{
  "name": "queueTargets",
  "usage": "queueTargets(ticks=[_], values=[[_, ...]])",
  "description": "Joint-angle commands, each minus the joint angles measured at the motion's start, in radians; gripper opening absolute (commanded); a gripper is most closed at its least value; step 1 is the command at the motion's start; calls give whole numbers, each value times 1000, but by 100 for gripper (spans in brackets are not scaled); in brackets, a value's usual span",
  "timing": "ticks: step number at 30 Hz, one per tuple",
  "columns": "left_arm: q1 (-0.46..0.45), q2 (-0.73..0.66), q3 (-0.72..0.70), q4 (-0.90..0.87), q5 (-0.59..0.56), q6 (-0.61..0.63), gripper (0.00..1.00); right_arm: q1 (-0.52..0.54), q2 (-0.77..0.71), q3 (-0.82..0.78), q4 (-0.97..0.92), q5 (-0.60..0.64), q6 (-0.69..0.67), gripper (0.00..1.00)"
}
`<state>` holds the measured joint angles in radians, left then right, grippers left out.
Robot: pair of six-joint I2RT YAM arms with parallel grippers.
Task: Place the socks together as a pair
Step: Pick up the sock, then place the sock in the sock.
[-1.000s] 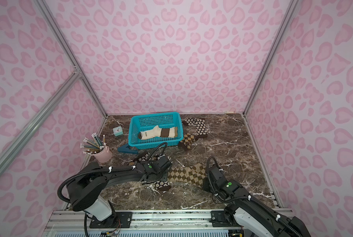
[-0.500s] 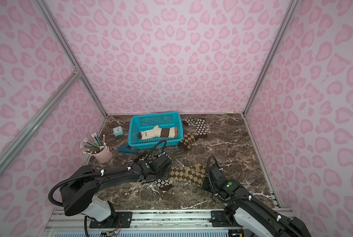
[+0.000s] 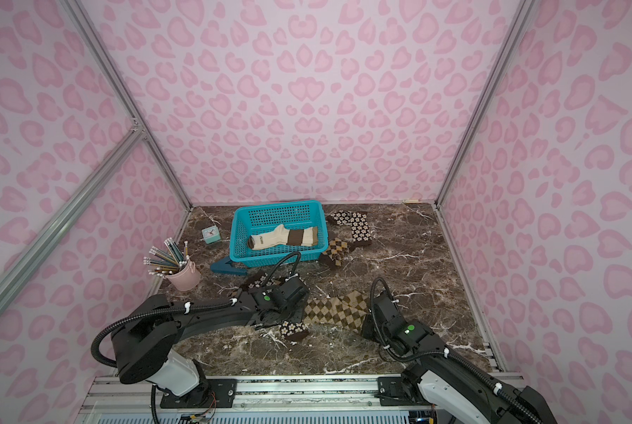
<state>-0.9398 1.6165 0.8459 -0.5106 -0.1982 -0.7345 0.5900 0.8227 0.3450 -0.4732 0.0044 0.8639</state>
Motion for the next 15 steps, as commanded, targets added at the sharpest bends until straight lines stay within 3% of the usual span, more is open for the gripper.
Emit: queueTargets(ticks=[1, 11, 15], values=[[-6, -20, 24, 8, 3, 17, 4, 2, -16, 16, 1, 12, 12, 0], [-79, -121, 194, -83, -9, 24, 4, -6, -94, 205, -160, 92, -11, 0], [-92, -146, 243, -83, -4, 19, 4, -71, -81, 276, -204, 99, -64, 0]])
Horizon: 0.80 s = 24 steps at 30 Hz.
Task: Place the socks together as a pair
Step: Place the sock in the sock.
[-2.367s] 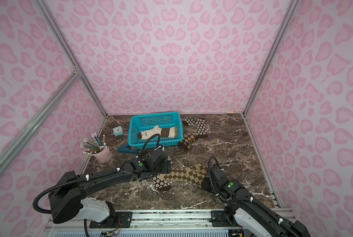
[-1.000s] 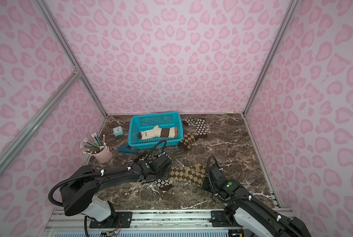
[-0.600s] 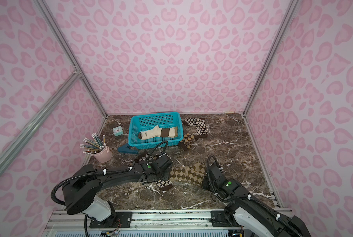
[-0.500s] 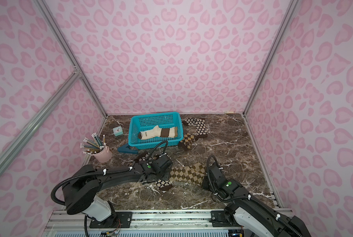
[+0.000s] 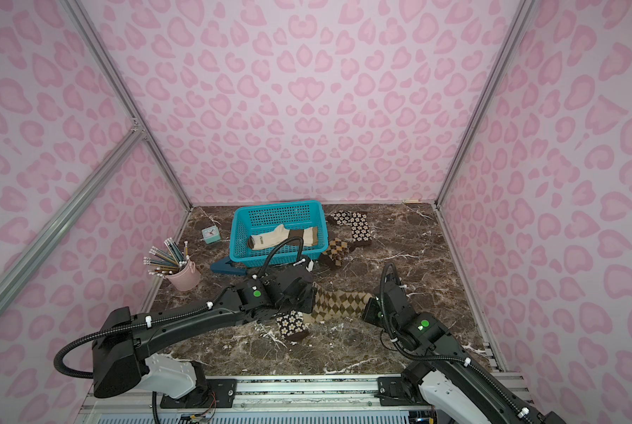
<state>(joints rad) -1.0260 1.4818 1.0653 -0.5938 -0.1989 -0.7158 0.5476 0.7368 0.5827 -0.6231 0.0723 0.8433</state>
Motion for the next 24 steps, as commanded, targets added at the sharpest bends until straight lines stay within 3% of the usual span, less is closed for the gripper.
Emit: queueTargets(ticks=[1, 6, 11, 24], values=[[-8, -15, 32, 3, -4, -2, 4, -56, 4, 49, -62, 22, -58, 0], [-11, 1, 29, 51, 5, -7, 4, -213, -13, 81, -79, -40, -142, 0], [-11, 53, 4, 122, 30, -18, 4, -305, -1, 81, -91, -66, -199, 0], [-11, 188, -28, 196, -13, -27, 4, -347, 91, 13, 11, -83, -196, 0]])
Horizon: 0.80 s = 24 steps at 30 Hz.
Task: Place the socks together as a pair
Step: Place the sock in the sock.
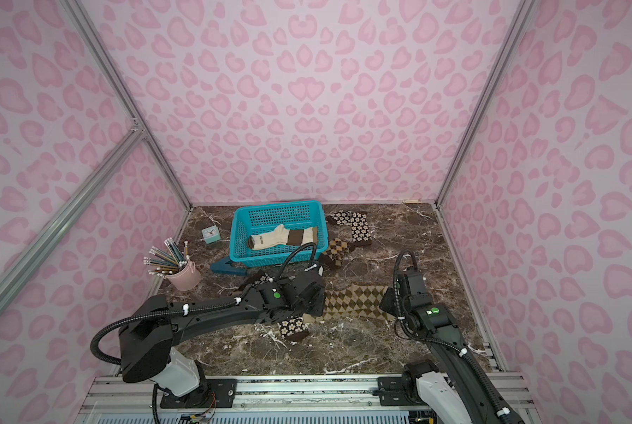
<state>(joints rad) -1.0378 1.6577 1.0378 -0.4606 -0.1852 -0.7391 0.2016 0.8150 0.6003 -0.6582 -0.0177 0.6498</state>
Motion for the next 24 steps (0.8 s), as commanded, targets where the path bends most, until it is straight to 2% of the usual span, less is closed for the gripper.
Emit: queueTargets(ticks=[1, 8, 9, 11, 14, 18, 20, 24], values=[[1, 18, -2, 63, -31, -4, 3, -1, 20, -4, 46, 13, 0, 0], [7, 47, -21, 65, -45, -7, 4, -4, 47, -2, 35, 63, 19, 0], [8, 50, -25, 65, -46, -7, 4, -4, 55, 0, 32, 68, 22, 3], [10, 51, -31, 65, -55, -12, 16, -4, 70, 2, 26, 73, 25, 12], [13, 39, -48, 75, -51, -15, 45, -4, 82, 5, 19, 94, 34, 28], [22, 2, -78, 76, -53, -30, 67, -3, 77, 6, 12, 109, 43, 37], [29, -16, -86, 79, -52, -30, 73, -3, 73, 7, 9, 113, 47, 41], [44, -18, -98, 80, -44, -24, 75, -2, 76, 6, 6, 113, 52, 49]])
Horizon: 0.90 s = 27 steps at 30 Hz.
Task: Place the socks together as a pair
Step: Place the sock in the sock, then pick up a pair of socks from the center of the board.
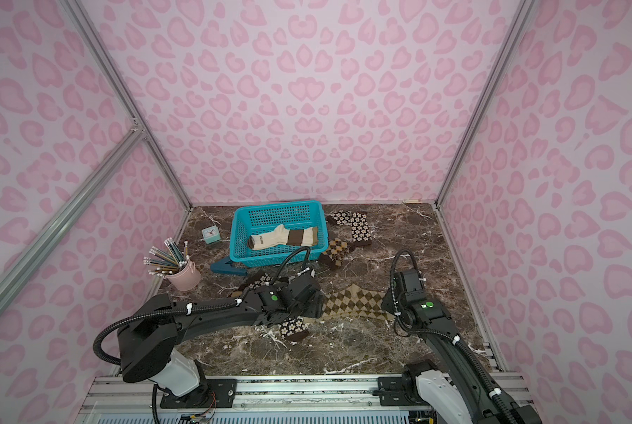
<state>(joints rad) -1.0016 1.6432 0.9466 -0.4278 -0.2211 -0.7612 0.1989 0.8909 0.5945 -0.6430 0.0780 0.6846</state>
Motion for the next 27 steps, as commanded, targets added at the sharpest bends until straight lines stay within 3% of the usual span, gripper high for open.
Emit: queueTargets(ticks=[1, 11, 22, 27], values=[[9, -2, -9, 50, -4, -1, 75, 3, 3, 12, -9, 20, 19, 51], [23, 65, 0, 69, 28, 2, 66, 23, 63, -1, 12, 38, 42, 64], [24, 138, -6, 78, 32, 1, 58, 61, 168, -41, 78, 79, 87, 63], [24, 181, 3, 87, 29, 12, 47, 60, 234, -62, 112, 93, 96, 61]])
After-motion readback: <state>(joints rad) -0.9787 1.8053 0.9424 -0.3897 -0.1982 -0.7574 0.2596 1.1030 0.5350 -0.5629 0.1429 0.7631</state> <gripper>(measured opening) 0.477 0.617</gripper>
